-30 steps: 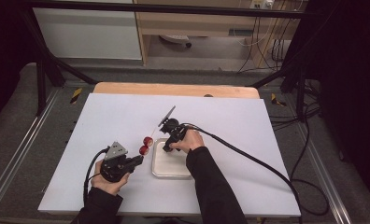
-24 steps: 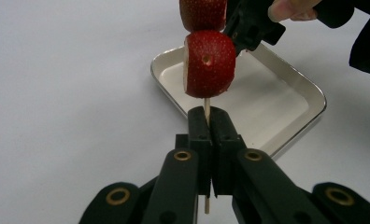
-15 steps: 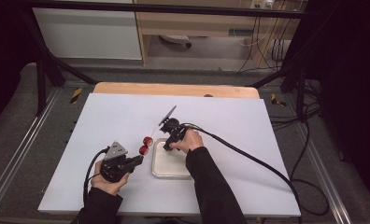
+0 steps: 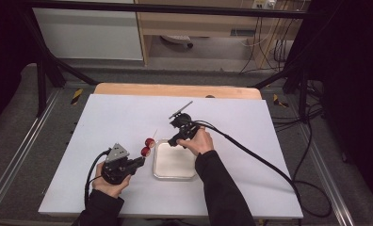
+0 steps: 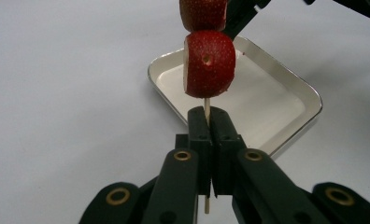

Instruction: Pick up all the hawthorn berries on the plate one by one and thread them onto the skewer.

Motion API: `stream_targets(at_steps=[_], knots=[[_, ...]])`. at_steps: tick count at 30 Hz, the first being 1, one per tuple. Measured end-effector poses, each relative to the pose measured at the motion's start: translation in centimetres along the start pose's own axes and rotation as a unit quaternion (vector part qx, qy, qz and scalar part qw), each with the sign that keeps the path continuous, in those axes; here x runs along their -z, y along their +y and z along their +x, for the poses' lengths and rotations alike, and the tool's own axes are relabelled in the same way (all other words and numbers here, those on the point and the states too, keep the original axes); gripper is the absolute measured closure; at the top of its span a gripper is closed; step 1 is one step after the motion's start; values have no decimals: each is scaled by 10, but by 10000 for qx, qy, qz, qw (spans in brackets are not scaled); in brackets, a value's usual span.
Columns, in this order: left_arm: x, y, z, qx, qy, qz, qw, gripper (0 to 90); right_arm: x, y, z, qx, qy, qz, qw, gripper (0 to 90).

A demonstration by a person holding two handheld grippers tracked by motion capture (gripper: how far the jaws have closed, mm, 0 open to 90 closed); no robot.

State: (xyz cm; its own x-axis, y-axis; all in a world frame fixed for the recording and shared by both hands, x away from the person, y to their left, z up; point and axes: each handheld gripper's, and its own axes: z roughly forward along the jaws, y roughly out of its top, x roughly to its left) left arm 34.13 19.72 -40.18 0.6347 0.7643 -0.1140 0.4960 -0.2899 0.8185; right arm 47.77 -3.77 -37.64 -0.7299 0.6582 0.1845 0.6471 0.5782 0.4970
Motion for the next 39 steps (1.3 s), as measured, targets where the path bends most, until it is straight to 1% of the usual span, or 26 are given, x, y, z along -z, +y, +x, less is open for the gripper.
stream_targets(at_steps=[3, 4, 7, 9, 11, 14, 16, 18, 19, 20, 22, 23, 24, 25, 27, 29, 31, 32, 33, 34, 35, 36, 37, 39], knots=[[-1, 0, -2, -37, -3, 17, 10000, 886, 11, -8, -3, -282, 119, -341, 9990, 615], [-1, 0, -2, -44, -6, 22, 10000, 886, 15, -11, -4, -349, 172, -489, 9980, 615], [-2, 0, -5, -47, -24, 17, 10000, 886, 26, -20, -4, -570, 350, -898, 9937, 615], [-2, 0, -6, -66, -34, 13, 10000, 886, 32, -25, -3, -688, 521, -1235, 9886, 615], [-2, 0, -7, -89, -50, 4, 9999, 886, 37, -30, -2, -805, 602, -1483, 9838, 615], [-2, 1, -9, -92, -67, -24, 9999, 886, 42, -39, 0, -1004, 724, -1868, 9746, 616], [-2, 1, -11, -105, -68, -40, 9999, 885, 45, -45, -1, -1260, 918, -2196, 9631, 616], [-2, 1, -12, -107, -85, -58, 9999, 886, 47, -52, -1, -1492, 1055, -2576, 9488, 616], [-2, 1, -13, -117, -85, -56, 9999, 886, 48, -55, -1, -1542, 1093, -2728, 9433, 615], [-2, 1, -14, -87, -91, -71, 9999, 886, 48, -57, -1, -1624, 1101, -2896, 9368, 615], [-2, 1, -17, -48, -92, -97, 9999, 886, 48, -62, 0, -1790, 1186, -3211, 9224, 616], [-3, 1, -18, -38, -99, -100, 9999, 886, 48, -63, 2, -1832, 1175, -3337, 9172, 616], [-3, 1, -19, -28, -104, -108, 9999, 886, 48, -64, 3, -1880, 1154, -3439, 9127, 616], [-3, 1, -20, -5, -114, -111, 9999, 886, 47, -65, 4, -1888, 1157, -3561, 9078, 616], [-3, 1, -22, 31, -128, -147, 9998, 886, 46, -67, 7, -1964, 1126, -3789, 8973, 617], [-3, 2, -24, 71, -151, -166, 9997, 886, 44, -68, 11, -2016, 1159, -4046, 8844, 616], [-3, 2, -26, 104, -149, -195, 9996, 886, 41, -70, 16, -2042, 1151, -4262, 8738, 617], [-4, 2, -27, 137, -168, -200, 9996, 886, 39, -71, 18, -2053, 1145, -4383, 8675, 617], [-4, 2, -28, 164, -181, -213, 9995, 886, 37, -72, 21, -2092, 1136, -4520, 8597, 617], [-4, 2, -28, 191, -188, -219, 9994, 886, 36, -72, 23, -2108, 1163, -4590, 8552, 617], [-4, 2, -29, 214, -197, -215, 9993, 886, 34, -73, 25, -2138, 1186, -4704, 8479, 617], [-5, 2, -30, 231, -208, -221, 9993, 886, 32, -74, 27, -2144, 1172, -4794, 8429, 618], [-5, 2, -30, 259, -220, -228, 9992, 886, 30, -75, 28, -2144, 1165, -4905, 8366, 617], [-5, 2, -32, 279, -219, -242, 9991, 886, 28, -76, 31, -2144, 1169, -5082, 8259, 618]])
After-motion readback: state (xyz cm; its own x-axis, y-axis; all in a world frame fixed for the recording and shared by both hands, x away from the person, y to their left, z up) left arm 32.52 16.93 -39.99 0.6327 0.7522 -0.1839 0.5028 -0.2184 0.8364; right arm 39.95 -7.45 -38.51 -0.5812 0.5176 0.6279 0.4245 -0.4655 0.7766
